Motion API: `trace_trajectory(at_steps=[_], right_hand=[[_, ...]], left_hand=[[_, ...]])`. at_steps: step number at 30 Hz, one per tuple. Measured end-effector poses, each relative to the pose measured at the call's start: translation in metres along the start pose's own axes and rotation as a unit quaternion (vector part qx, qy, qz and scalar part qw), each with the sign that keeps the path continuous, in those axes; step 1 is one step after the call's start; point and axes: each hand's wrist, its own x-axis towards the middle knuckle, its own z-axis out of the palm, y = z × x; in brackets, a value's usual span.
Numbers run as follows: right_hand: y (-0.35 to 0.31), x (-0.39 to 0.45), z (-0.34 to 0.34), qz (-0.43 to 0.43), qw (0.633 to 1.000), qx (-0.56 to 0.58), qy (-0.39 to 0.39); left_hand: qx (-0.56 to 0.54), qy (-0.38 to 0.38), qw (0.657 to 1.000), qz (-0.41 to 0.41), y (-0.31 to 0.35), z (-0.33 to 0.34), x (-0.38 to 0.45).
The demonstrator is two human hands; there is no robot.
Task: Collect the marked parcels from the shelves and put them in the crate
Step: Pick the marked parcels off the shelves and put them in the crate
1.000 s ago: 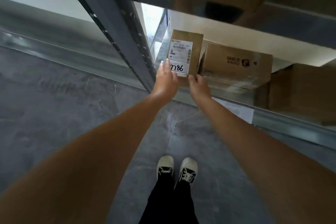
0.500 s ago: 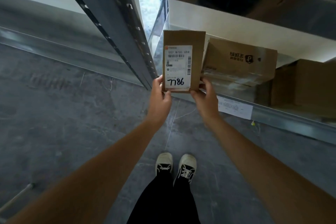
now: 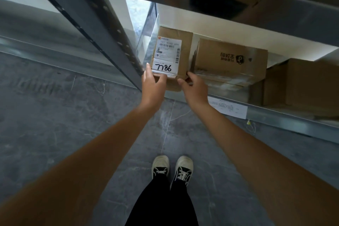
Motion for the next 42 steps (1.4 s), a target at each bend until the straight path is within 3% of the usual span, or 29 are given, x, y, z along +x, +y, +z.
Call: trace_trajectory(at_steps=[4, 8, 11, 14, 17, 19, 22, 24, 27, 29, 35, 38, 42], right_hand=[[0.002, 0.015, 0.008, 0.032, 0.999, -0.003, -0.033], [0.01, 0.002, -0.001, 0.014, 0.998, -0.007, -0.062], [0.025, -0.019, -0.027, -0.071, 0.996, 0.007, 0.056], [0.043, -0.022, -0.069, -0.075, 0.97, 0.044, 0.228], [0.061, -0.01, -0.114, -0.018, 0.938, 0.051, 0.341], [0.071, 0.002, -0.137, 0.065, 0.941, 0.092, 0.32], [0.086, 0.022, -0.152, 0.139, 0.955, 0.189, 0.179], [0.089, 0.027, -0.152, 0.153, 0.967, 0.169, 0.113], [0.089, 0.025, -0.154, 0.147, 0.969, 0.177, 0.085], [0.091, 0.022, -0.157, 0.141, 0.969, 0.193, 0.068], [0.098, 0.005, -0.172, 0.098, 0.964, 0.2, 0.148], [0.093, -0.007, -0.185, 0.066, 0.943, 0.274, 0.175], [0.086, -0.022, -0.194, 0.072, 0.923, 0.329, 0.184]], left_hand=[[0.092, -0.021, 0.995, -0.027, 0.003, 0.0, 0.012], [0.101, 0.023, 0.993, -0.051, 0.025, 0.009, 0.004], [0.065, 0.056, 0.995, 0.041, 0.05, 0.034, -0.035], [0.04, -0.023, 0.988, 0.146, 0.059, 0.063, -0.049], [-0.031, -0.11, 0.989, 0.092, 0.071, 0.085, -0.038], [-0.077, -0.116, 0.99, 0.026, 0.08, 0.097, -0.029], [-0.047, -0.096, 0.994, 0.015, 0.081, 0.109, -0.013], [-0.006, -0.089, 0.996, 0.024, 0.075, 0.111, -0.003], [0.067, -0.049, 0.996, 0.035, 0.077, 0.109, -0.006], [0.059, -0.038, 0.998, 0.001, 0.078, 0.11, -0.003], [-0.076, -0.003, 0.997, -0.035, 0.087, 0.101, -0.014], [-0.16, 0.006, 0.987, -0.035, 0.092, 0.098, -0.024], [-0.143, 0.008, 0.99, 0.001, 0.092, 0.094, -0.036]])
